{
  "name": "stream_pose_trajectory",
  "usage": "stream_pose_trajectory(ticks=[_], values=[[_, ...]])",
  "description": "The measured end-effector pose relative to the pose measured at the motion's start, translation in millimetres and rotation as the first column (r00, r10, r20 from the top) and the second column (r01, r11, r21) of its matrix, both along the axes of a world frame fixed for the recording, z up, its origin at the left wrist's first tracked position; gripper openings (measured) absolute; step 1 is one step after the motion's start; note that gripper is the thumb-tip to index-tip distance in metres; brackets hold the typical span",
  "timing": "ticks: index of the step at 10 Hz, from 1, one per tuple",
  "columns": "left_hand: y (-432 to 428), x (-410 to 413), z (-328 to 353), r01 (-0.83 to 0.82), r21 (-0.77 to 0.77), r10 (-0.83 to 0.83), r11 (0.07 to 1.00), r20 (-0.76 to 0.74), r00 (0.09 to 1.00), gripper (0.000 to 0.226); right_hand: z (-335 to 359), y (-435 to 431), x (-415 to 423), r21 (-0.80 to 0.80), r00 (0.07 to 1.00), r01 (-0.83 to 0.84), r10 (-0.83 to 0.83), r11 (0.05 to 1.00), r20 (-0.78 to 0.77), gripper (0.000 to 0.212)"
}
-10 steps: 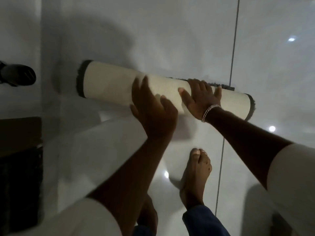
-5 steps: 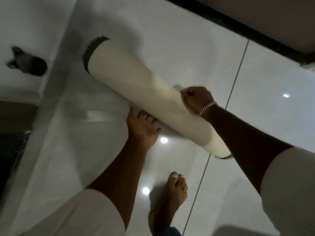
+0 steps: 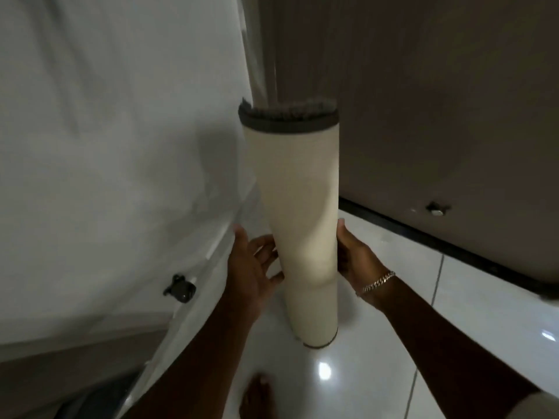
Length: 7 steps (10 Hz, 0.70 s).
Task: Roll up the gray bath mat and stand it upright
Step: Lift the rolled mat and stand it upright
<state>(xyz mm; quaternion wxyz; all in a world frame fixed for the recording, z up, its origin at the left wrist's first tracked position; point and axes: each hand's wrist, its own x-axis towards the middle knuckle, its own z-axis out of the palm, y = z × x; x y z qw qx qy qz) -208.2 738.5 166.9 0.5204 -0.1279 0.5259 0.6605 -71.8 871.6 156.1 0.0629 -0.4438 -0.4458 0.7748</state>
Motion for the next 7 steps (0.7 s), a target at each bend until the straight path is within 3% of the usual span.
stream_pose_trajectory(ticks=[2,3,4,5,6,7], values=[[77,-85,-25,-0.067,0.023,0.071,0.997,-0.190,0.979,0.062,-30,54,-105,0.189,0.998,0.057,-0.059,0.980,0.006,0.083],[100,-104,-41,-0.015,-0.058,-0.006,0.998,-0.351,0.936,0.059,-51,73,-134,0.207,0.983,0.184,-0.183,0.961,-0.022,0.075],[110,-116,-63,0.028,-0.321,-0.246,0.947,-0.663,0.707,0.043,-59,85,-152,0.435,0.959,0.203,-0.268,0.877,0.093,0.075],[104,-114,-64,0.019,-0.330,-0.247,0.944,-0.667,0.703,0.029,-51,82,-148,0.529,0.925,0.144,-0.304,0.836,0.229,0.076],[99,-107,-27,0.058,-0.388,-0.324,0.920,-0.668,0.670,0.027,-9,74,-145,0.526,0.907,0.180,-0.347,0.831,0.238,0.066],[90,-95,12,0.071,-0.437,-0.398,0.897,-0.727,0.560,0.040,36,54,-132,0.573,0.934,0.218,-0.339,0.790,0.110,0.058]])
